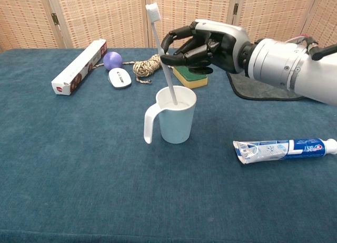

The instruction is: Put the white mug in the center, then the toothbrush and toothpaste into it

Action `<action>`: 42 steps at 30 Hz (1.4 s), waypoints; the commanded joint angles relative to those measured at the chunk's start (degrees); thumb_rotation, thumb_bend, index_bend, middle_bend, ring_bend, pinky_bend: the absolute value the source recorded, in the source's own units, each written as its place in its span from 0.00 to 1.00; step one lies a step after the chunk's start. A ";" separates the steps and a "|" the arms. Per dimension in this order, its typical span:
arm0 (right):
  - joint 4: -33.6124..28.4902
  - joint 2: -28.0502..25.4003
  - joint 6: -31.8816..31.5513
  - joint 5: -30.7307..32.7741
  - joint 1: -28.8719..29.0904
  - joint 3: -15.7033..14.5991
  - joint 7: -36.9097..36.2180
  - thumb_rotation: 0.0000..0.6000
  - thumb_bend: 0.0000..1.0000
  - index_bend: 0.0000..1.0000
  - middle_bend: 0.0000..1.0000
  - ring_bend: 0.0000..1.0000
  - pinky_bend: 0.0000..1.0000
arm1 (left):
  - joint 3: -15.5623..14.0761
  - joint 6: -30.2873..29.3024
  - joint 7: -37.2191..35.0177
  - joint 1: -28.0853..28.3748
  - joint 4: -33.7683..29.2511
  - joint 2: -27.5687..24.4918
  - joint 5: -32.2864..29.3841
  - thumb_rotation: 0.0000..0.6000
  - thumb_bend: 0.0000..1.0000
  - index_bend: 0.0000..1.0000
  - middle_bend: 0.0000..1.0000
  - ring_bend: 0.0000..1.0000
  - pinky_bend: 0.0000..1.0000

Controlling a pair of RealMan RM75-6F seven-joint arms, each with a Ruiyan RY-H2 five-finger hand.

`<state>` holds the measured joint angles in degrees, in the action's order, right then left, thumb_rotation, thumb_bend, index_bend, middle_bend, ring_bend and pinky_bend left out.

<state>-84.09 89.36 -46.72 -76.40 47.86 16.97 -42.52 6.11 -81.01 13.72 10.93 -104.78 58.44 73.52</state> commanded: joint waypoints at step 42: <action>-9.92 -22.97 -9.05 -13.23 -14.06 -18.25 41.54 1.00 0.00 0.27 0.89 1.00 0.97 | 0.97 0.07 1.51 0.92 -1.50 -0.24 1.01 1.00 0.11 0.18 0.14 0.15 0.55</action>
<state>-94.16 66.46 -56.39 -91.99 35.57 -0.15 -5.71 7.07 -80.95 15.18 11.83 -106.23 58.20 74.53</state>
